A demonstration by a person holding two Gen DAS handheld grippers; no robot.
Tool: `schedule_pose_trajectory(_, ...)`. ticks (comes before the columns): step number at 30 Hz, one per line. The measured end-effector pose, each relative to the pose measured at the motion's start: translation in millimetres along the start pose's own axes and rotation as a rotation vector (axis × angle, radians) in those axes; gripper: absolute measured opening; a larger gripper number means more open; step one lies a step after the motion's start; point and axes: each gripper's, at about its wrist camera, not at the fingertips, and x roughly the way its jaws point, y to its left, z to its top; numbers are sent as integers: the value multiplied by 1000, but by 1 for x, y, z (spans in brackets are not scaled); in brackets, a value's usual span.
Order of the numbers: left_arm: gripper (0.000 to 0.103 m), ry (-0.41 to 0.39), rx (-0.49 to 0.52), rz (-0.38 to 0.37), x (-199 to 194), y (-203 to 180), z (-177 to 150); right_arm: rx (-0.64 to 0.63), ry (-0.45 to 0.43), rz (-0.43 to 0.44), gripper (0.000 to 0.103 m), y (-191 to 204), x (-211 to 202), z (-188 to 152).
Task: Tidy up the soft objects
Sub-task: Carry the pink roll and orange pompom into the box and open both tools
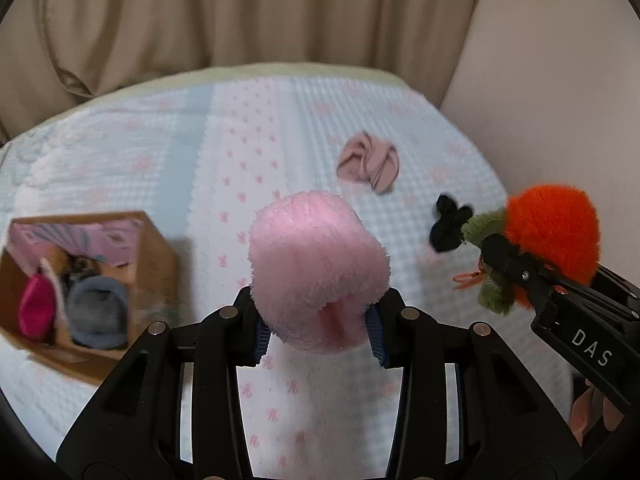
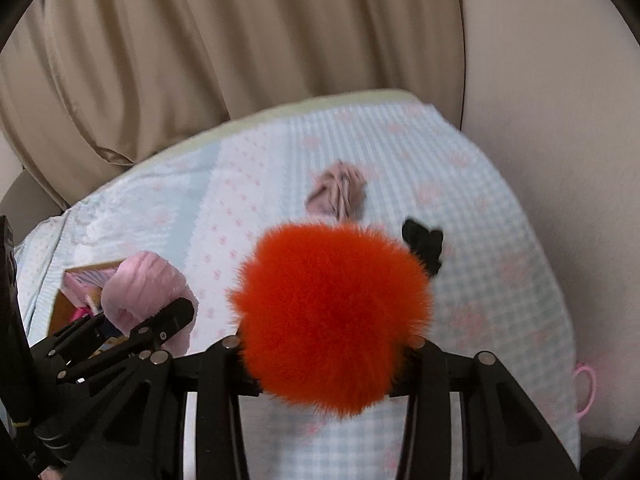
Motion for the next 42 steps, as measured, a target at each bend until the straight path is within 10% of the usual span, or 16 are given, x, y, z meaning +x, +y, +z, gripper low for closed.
schedule_pose_trajectory(21, 36, -99, -176, 104, -201, 133, 41, -171, -35, 143, 37, 174, -110, 53)
schedule_pose_trajectory(42, 36, 64, -153, 86, -160, 366, 34, -118, 181, 92, 37, 355, 11, 17)
